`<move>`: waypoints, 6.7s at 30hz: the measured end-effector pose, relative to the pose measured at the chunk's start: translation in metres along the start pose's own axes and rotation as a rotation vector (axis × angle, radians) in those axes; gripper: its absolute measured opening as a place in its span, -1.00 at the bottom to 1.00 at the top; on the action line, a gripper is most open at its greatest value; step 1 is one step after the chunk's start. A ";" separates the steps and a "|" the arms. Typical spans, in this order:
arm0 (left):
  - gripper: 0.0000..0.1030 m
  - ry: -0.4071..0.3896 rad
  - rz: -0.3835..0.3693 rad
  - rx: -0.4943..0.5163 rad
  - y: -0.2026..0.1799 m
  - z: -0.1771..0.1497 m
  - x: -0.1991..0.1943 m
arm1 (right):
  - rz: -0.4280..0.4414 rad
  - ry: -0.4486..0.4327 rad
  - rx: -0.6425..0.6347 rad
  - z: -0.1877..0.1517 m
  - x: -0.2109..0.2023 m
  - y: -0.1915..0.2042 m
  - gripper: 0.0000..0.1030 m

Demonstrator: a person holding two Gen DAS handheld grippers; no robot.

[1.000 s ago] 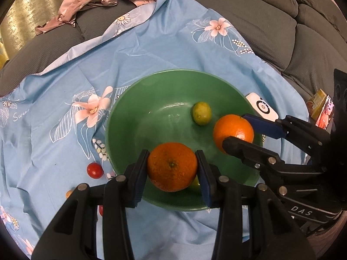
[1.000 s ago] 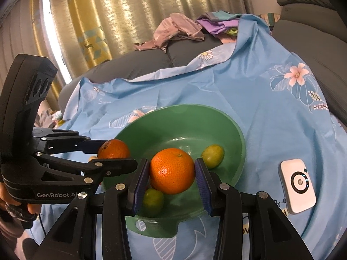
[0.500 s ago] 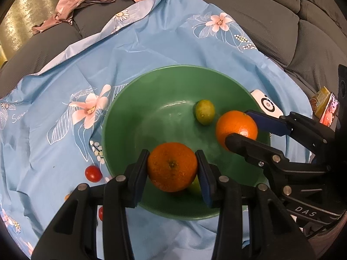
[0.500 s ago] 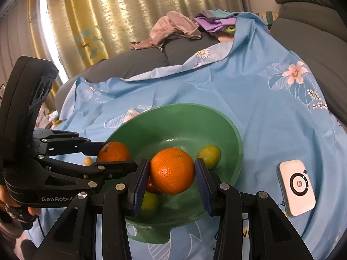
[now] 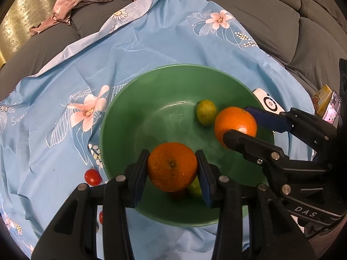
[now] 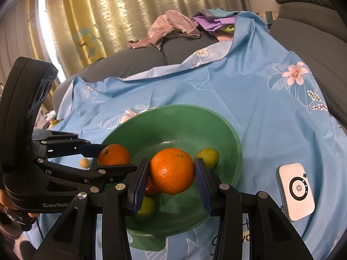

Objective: Organize fruits
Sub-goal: 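Lower both fruits into the bowl and open both tools, then withdraw both open tools from the bowl toward the small fruits, then grasp a small brown fruit with the left tool while the right tool grasps another, then carry both small fruits over the bowl and open both tools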

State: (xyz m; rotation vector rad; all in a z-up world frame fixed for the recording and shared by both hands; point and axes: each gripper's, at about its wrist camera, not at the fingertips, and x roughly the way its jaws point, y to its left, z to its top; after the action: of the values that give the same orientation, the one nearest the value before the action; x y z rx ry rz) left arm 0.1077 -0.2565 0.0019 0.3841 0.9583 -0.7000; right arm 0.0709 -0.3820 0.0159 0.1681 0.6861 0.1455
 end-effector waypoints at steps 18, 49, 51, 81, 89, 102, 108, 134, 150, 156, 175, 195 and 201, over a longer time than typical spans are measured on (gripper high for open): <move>-0.17 0.027 0.017 0.008 0.001 0.003 0.009 | -0.013 0.016 -0.001 0.006 0.007 -0.007 -0.15; 0.08 0.046 0.066 -0.006 0.010 0.005 0.013 | -0.068 0.075 0.009 0.005 0.015 -0.002 -0.14; 0.22 0.037 0.069 -0.016 0.013 0.003 0.009 | -0.076 0.079 0.016 0.006 0.014 -0.002 -0.14; 0.97 -0.114 0.215 -0.354 0.072 -0.142 -0.123 | -0.053 -0.005 -0.178 0.007 -0.060 0.102 -0.11; 0.97 -0.116 0.214 -0.465 0.096 -0.194 -0.128 | 0.063 0.057 -0.214 -0.008 -0.046 0.133 -0.11; 0.92 -0.136 0.142 -0.501 0.115 -0.214 -0.111 | 0.160 0.265 -0.257 -0.040 0.027 0.162 -0.11; 0.55 -0.129 0.093 -0.451 0.117 -0.185 -0.084 | 0.173 0.244 -0.220 -0.032 0.032 0.156 -0.11; -0.50 -0.057 0.080 -0.369 0.139 -0.135 -0.007 | 0.221 0.227 -0.249 -0.009 0.067 0.162 -0.11; -0.50 -0.163 0.152 -0.506 0.189 -0.174 -0.069 | 0.204 0.342 -0.365 -0.008 0.151 0.207 -0.11; -0.50 -0.156 0.142 -0.515 0.191 -0.177 -0.066 | 0.185 0.383 -0.379 -0.011 0.166 0.212 -0.43; -0.49 -0.169 0.143 -0.451 0.158 -0.164 -0.084 | 0.196 0.251 -0.339 -0.007 0.102 0.199 -0.43; -0.49 -0.213 0.057 -0.237 0.072 -0.079 -0.087 | 0.095 0.068 -0.188 0.010 0.022 0.116 -0.43; -0.49 -0.214 0.013 -0.163 0.044 -0.047 -0.074 | 0.035 0.047 -0.134 0.012 0.010 0.082 -0.43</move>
State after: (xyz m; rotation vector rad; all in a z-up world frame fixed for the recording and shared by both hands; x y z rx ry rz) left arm 0.0811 -0.1699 0.0396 0.1681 0.8023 -0.6324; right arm 0.0794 -0.3015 0.0351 0.0486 0.7179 0.2285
